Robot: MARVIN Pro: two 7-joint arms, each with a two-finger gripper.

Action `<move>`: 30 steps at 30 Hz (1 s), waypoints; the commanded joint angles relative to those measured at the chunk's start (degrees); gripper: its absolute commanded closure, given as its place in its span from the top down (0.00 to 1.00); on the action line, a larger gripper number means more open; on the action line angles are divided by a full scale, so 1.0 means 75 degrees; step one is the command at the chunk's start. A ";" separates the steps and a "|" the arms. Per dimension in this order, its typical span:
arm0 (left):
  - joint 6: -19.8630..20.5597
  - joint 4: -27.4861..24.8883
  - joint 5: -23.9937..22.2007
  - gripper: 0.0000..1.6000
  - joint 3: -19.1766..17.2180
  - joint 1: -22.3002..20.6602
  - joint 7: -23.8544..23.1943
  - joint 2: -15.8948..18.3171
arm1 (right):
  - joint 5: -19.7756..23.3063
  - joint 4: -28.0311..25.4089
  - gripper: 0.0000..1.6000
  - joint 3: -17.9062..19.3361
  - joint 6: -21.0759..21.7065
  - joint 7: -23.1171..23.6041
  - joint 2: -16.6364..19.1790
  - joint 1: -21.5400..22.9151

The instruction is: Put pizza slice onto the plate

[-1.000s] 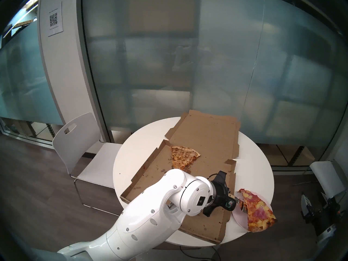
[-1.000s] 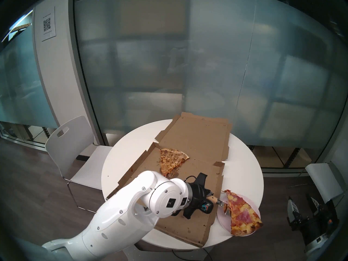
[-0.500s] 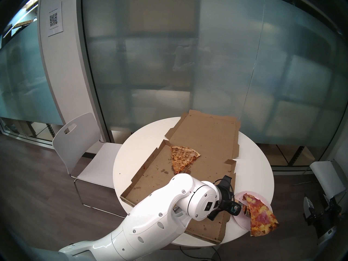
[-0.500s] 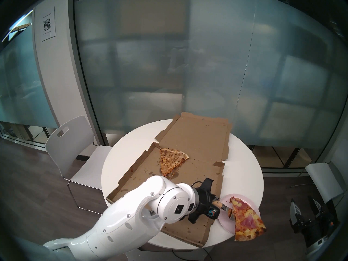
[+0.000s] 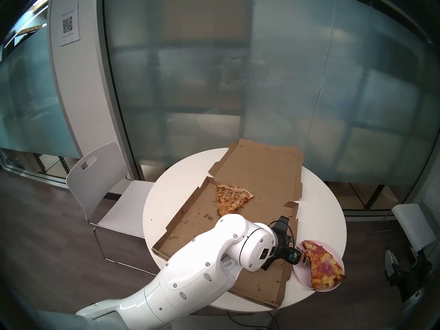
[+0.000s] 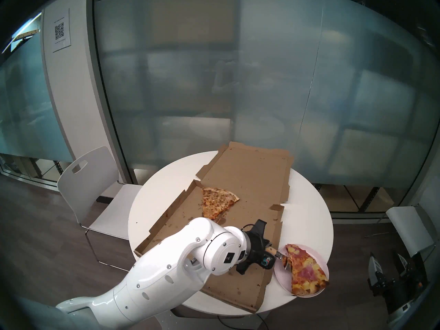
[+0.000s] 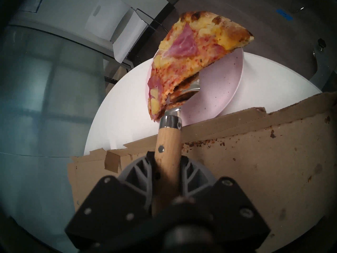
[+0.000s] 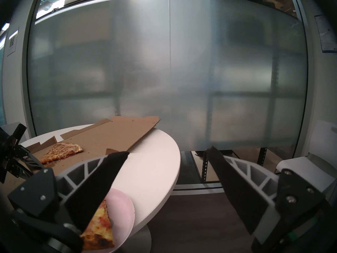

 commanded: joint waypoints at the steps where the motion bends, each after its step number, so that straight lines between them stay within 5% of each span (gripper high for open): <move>1: -0.0067 -0.0140 0.0005 0.00 0.0007 -0.0203 0.0031 -0.0196 | 0.0150 -0.0056 1.00 -0.0051 -0.0058 -0.0043 0.0001 -0.0002; 30: -0.0112 -0.0287 0.0448 0.00 -0.0070 -0.0635 -0.0872 -0.0169 | 0.0274 0.0128 1.00 -0.0132 -0.0198 -0.0014 -0.0008 -0.0010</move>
